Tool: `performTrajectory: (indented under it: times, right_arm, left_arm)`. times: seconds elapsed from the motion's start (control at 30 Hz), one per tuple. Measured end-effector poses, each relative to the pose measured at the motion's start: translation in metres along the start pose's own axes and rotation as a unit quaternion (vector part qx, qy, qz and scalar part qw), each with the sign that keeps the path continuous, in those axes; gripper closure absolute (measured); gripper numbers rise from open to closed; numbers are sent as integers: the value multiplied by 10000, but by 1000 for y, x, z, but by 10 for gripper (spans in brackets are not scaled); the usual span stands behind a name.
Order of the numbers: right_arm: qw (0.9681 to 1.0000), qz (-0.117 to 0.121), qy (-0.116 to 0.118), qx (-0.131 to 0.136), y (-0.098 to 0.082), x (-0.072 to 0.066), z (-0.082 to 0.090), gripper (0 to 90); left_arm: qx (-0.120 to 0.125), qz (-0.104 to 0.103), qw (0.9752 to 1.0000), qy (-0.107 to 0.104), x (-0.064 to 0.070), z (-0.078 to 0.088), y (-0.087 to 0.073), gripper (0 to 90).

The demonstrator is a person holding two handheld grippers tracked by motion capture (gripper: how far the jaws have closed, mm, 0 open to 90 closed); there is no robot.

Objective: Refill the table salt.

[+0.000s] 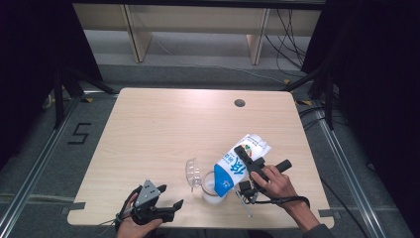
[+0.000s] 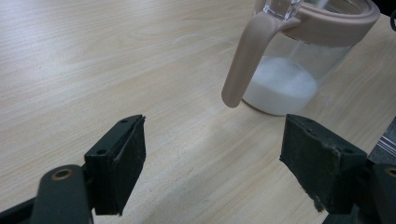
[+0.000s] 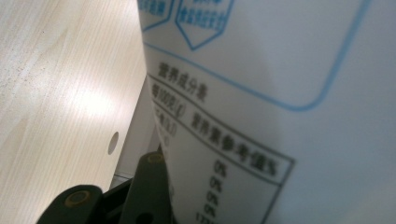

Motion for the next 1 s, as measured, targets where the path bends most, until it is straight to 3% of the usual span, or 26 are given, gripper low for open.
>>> performTrajectory:
  times: [1.0]
  right_arm:
    - [9999,98,-86,-12,0,2,2,680]
  left_arm:
    - [24,16,10000,-17,0,0,0,218]
Point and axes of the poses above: each handheld gripper's, and its own axes: z roughly backward along the jaws, y roughly out of its top, x roughly to its right, the point moved 1 cm from there along -z, roughly forward along the jaws, and after that the axes turned 10 degrees about y, right-handed, at the moved point
